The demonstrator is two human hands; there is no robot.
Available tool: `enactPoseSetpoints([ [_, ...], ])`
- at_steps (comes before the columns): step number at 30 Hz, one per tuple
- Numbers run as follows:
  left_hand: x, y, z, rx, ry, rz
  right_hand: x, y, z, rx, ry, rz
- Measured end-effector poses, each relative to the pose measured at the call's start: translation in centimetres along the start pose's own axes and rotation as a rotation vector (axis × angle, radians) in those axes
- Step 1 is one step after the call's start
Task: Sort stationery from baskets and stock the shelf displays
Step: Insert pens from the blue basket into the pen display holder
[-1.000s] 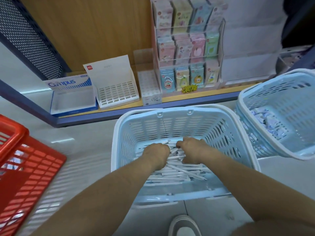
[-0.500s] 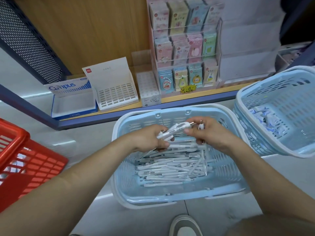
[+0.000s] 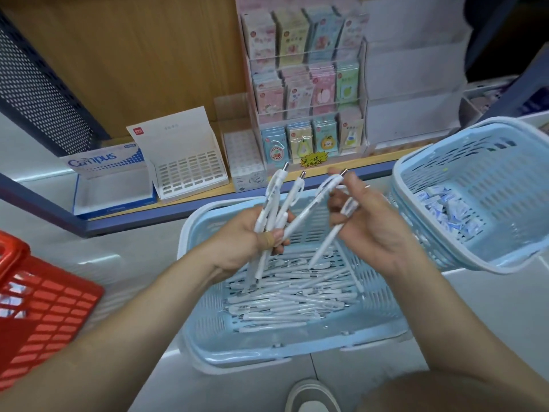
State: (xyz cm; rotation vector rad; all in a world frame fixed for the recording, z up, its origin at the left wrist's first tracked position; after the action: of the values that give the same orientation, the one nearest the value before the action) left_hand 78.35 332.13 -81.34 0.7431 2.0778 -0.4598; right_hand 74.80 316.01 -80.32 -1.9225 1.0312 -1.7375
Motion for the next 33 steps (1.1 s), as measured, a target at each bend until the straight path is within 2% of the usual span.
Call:
enactPoseSetpoints([
  [2,0.0,-1.8,0.2,0.009,-0.018,0.003,-1.6,-1.0,0.0,-0.022,-0.021,-0.074],
  [5,0.1,-2.8,0.5,-0.002,-0.026,0.021,-3.0,-0.6,0.1,-0.156,-0.027,-0.170],
  [10,-0.1,-0.9,-0.1,-0.058,-0.025,0.180,-3.6,0.1,0.1,-0.233,-0.036,-0.050],
  [14,-0.8,0.4,-1.4,-0.091,-0.018,0.157,-2.9,-0.5,0.9,-0.259,-0.001,-0.110],
  [16,-1.6,1.4,-2.3,-0.152,-0.043,0.190,-2.9,-1.5,1.4,-0.185,-0.020,-0.273],
  [21,-2.8,5.7,-4.0,-0.342,-0.050,0.198,-4.2,-4.0,3.1,0.075,0.008,-1.003],
  [23,-2.4,6.9,-4.3,-0.385,-0.028,0.167,-4.4,-4.3,3.5,0.105,0.037,-1.147],
  [26,-1.6,7.5,-4.4,-0.425,-0.020,0.080,-4.7,-3.7,3.5,0.040,-0.044,-1.022],
  [30,-0.8,6.7,-4.2,-0.307,0.015,-0.208,-5.7,-4.4,2.5,0.064,-0.205,-0.852],
  [33,-1.1,6.0,-4.4,-0.247,0.020,-0.350,-6.4,-5.9,1.3,0.080,-0.314,-0.588],
])
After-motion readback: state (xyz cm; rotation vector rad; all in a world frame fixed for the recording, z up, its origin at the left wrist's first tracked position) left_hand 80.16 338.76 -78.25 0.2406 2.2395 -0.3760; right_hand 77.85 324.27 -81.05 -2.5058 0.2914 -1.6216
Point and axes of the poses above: each hand's wrist, its own z-axis towards the middle knuckle, its own y-axis out of the back of the hand, x = y × z, the point moved 8 cm from there along z, towards the middle knuckle, and after that the axes turned 10 degrees about y, right-handed, at the moved point
